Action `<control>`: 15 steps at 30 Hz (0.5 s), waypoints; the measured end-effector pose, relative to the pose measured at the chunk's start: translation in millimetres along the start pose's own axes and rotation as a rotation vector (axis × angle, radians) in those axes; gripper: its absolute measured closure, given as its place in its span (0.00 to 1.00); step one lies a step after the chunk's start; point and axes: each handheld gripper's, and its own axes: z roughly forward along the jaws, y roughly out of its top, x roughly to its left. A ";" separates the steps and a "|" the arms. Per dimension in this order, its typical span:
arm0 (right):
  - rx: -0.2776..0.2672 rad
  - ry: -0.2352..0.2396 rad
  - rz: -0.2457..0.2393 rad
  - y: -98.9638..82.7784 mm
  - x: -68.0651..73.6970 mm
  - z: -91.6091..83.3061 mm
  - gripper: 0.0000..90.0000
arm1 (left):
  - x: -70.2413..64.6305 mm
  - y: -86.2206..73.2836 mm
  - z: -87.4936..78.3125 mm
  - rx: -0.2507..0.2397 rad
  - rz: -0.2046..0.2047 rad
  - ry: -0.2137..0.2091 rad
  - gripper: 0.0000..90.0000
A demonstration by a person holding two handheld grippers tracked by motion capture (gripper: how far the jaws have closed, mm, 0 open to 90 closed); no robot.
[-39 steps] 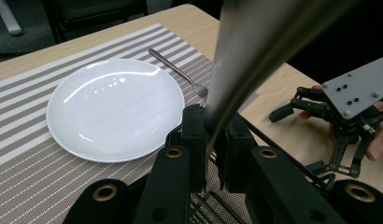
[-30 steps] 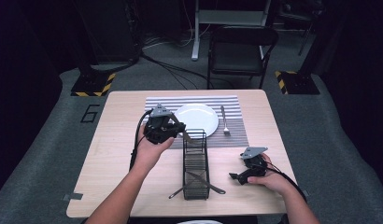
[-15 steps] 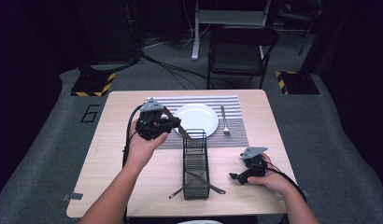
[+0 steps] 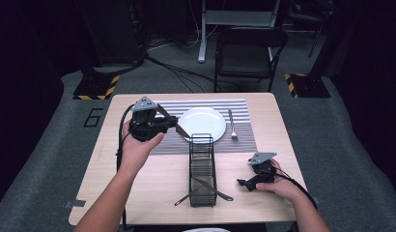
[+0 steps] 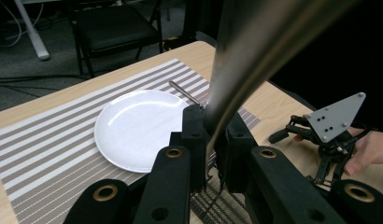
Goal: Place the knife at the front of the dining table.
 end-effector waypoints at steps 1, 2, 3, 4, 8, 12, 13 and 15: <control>0.000 0.001 -0.002 0.0 -0.1 0.0 0.00 | 1.3 -0.5 -1.1 -0.003 -0.001 0.004 0.92; 0.001 0.001 0.000 0.0 0.0 0.0 0.00 | 2.2 -0.9 -1.7 -0.005 -0.004 0.008 0.92; 0.000 0.000 0.000 0.0 0.0 0.0 0.00 | 4.0 -1.5 -2.7 -0.002 -0.010 0.012 0.92; 0.000 0.001 -0.002 0.0 -0.1 0.0 0.00 | 5.7 -2.4 -2.7 -0.006 -0.011 0.018 0.92; 0.000 0.001 -0.002 0.0 -0.1 0.0 0.00 | 12.4 -7.5 0.2 0.003 -0.024 0.041 0.92; 0.000 0.001 -0.002 0.0 -0.1 0.0 0.00 | 21.7 -17.2 6.9 0.013 -0.044 0.057 0.92; 0.000 0.001 -0.002 0.0 -0.1 0.0 0.00 | 24.2 -19.9 8.7 0.017 -0.047 0.063 0.92; -0.001 0.001 -0.001 -0.1 -0.1 0.1 0.00 | 28.9 -25.4 12.8 0.022 -0.055 0.077 0.92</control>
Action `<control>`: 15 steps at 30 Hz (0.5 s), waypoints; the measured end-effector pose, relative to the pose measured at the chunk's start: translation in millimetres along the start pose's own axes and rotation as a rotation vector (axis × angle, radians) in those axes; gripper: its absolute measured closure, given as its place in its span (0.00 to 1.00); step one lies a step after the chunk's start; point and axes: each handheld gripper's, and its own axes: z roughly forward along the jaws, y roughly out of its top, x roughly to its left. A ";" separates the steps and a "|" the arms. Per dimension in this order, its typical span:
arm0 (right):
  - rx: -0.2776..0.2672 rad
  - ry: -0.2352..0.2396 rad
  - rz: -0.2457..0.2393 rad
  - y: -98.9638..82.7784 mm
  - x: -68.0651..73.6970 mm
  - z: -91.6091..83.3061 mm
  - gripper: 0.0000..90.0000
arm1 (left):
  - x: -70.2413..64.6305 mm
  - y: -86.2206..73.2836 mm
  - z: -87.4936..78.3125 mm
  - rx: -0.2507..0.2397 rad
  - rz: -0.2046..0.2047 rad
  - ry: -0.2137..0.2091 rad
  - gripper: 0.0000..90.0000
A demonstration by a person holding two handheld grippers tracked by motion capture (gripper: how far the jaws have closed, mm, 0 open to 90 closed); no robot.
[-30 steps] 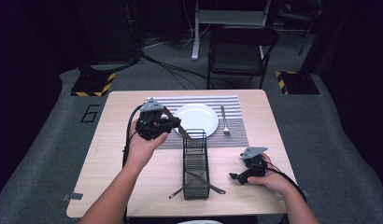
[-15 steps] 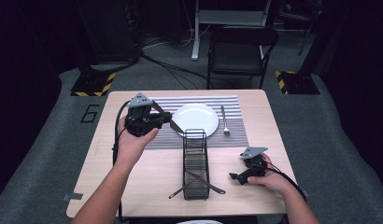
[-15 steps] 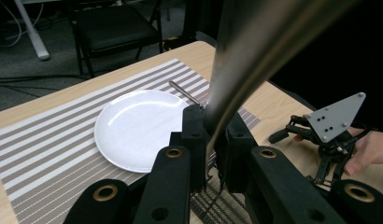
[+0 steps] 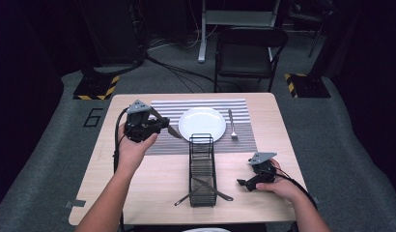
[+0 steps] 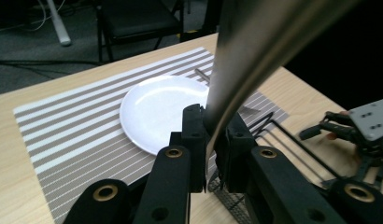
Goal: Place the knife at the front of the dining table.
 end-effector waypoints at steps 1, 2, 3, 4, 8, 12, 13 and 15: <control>0.000 0.000 0.003 0.0 0.2 0.0 0.00 | 2.4 -2.5 2.2 0.004 -0.005 0.005 0.92; 0.000 0.000 0.000 0.0 0.0 0.0 0.00 | 5.2 -4.8 4.3 0.006 -0.006 0.012 0.92; 0.000 -0.001 0.000 0.0 0.0 0.0 0.00 | 7.7 -7.2 6.2 0.008 -0.010 0.018 0.92; 0.000 -0.001 0.002 0.0 0.1 0.0 0.00 | 10.0 -9.6 8.2 0.007 -0.012 0.026 0.92; 0.000 -0.001 0.003 0.0 0.1 0.0 0.00 | 18.4 -18.5 14.7 0.018 -0.016 0.059 0.92; 0.000 -0.001 0.001 0.0 0.1 0.0 0.00 | 25.7 -26.7 20.7 0.026 -0.022 0.083 0.92; 0.001 0.000 -0.001 0.0 0.0 -0.1 0.00 | 26.8 -28.6 22.7 0.021 -0.035 0.086 0.92; 0.003 0.000 0.001 0.0 0.0 -0.2 0.00 | 30.8 -31.6 25.5 0.030 -0.036 0.087 0.92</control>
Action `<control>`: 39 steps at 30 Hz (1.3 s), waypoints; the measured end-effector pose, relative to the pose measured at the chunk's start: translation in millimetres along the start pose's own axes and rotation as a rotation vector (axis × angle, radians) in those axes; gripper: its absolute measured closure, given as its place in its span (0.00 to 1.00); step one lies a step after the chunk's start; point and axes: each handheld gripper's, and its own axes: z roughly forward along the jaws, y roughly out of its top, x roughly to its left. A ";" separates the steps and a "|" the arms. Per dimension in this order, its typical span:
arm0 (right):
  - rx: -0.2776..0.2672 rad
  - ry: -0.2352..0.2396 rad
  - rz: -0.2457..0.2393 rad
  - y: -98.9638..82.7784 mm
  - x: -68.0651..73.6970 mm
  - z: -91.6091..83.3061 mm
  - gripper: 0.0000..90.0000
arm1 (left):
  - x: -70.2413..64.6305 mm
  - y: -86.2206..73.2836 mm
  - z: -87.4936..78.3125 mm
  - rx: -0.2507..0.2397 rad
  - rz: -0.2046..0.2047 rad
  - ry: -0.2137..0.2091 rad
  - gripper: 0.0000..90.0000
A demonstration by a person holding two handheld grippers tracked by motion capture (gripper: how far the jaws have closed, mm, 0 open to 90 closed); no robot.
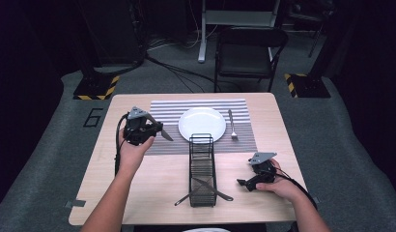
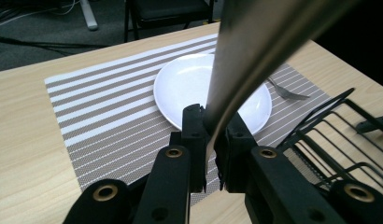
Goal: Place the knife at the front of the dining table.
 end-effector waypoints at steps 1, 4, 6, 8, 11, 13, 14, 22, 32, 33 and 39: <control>-0.002 -0.001 0.000 0.0 0.0 0.2 0.00 | 1.1 -1.5 2.2 0.003 -0.008 0.004 0.92; -0.002 0.000 0.000 0.0 0.0 0.1 0.00 | 4.7 -5.1 8.3 0.025 -0.010 0.018 0.92; -0.002 -0.001 0.000 0.0 0.0 0.2 0.00 | 7.3 -7.3 11.7 0.036 -0.017 0.021 0.92; -0.002 -0.001 -0.002 0.0 -0.1 0.1 0.00 | 9.6 -9.3 14.9 0.045 -0.025 0.025 0.92; -0.002 0.000 -0.002 0.0 -0.1 0.1 0.00 | 12.4 -11.8 18.4 0.058 -0.030 0.027 0.92; -0.002 0.000 -0.002 0.0 -0.1 0.1 0.00 | 12.9 -13.3 20.2 0.059 -0.035 0.031 0.92; -0.002 -0.001 0.000 0.0 0.0 0.1 0.00 | 13.4 -14.0 21.1 0.059 -0.034 0.033 0.92; -0.002 0.000 -0.003 0.0 -0.1 0.1 0.00 | 17.9 -18.1 29.6 0.093 -0.031 0.048 0.92; -0.002 0.000 -0.002 0.0 -0.1 0.2 0.00 | 20.7 -16.8 38.8 0.070 -0.036 0.050 0.92; -0.002 -0.001 0.000 0.0 0.0 0.1 0.00 | 21.1 -16.1 40.0 0.069 -0.040 0.052 0.92; -0.002 0.000 0.002 -0.1 0.1 0.1 0.00 | 20.8 -9.5 49.7 0.059 -0.043 0.063 0.92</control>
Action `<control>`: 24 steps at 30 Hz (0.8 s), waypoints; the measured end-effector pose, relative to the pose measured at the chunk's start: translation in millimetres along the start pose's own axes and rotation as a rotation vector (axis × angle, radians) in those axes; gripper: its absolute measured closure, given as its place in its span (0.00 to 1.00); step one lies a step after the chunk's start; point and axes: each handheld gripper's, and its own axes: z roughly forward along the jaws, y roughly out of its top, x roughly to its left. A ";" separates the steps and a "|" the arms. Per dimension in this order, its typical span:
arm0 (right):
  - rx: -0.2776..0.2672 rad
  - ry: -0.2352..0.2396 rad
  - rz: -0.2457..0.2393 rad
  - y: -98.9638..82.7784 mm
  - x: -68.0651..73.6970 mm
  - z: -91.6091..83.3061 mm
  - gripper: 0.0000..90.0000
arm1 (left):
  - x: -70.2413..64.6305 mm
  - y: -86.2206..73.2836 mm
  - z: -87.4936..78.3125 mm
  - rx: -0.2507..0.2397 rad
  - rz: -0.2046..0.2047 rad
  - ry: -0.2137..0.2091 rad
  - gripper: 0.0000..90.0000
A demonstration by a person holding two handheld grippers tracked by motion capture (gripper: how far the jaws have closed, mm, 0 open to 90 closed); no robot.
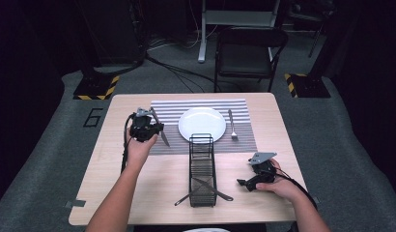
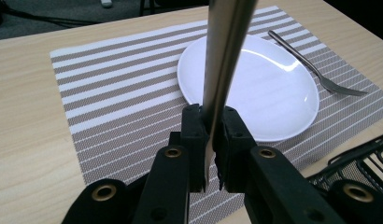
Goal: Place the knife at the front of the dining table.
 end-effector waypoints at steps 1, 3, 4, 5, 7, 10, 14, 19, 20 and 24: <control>0.000 0.000 -0.004 0.1 -0.2 0.0 0.00 | -0.5 1.3 2.0 -0.002 0.003 0.003 0.92; 0.000 0.000 -0.002 0.0 -0.1 0.0 0.00 | -1.6 4.0 5.7 -0.001 0.009 0.006 0.92; 0.000 0.000 -0.003 0.0 -0.2 0.0 0.00 | -2.1 4.8 7.7 -0.007 0.010 0.008 0.92; 0.000 -0.001 0.000 0.1 0.0 0.0 0.00 | -2.7 4.9 10.5 -0.023 0.004 0.014 0.92; 0.000 0.000 -0.005 0.0 -0.2 0.0 0.00 | -2.2 6.7 14.0 -0.025 0.002 0.018 0.92; 0.000 0.000 -0.005 0.0 -0.2 0.0 0.00 | -1.7 10.4 19.4 -0.022 -0.003 0.021 0.92; 0.000 0.000 0.001 0.0 0.0 0.0 0.00 | -1.4 15.4 28.0 -0.017 -0.009 0.025 0.92; -0.001 -0.001 0.002 0.1 0.1 0.1 0.00 | -0.4 17.8 39.4 -0.035 -0.035 0.024 0.92; -0.001 -0.001 0.003 0.1 0.1 0.1 0.00 | -0.3 18.4 41.0 -0.035 -0.033 0.028 0.92; 0.004 0.001 0.002 0.2 0.0 -0.2 0.00 | 3.0 21.8 47.9 -0.027 -0.043 0.021 0.92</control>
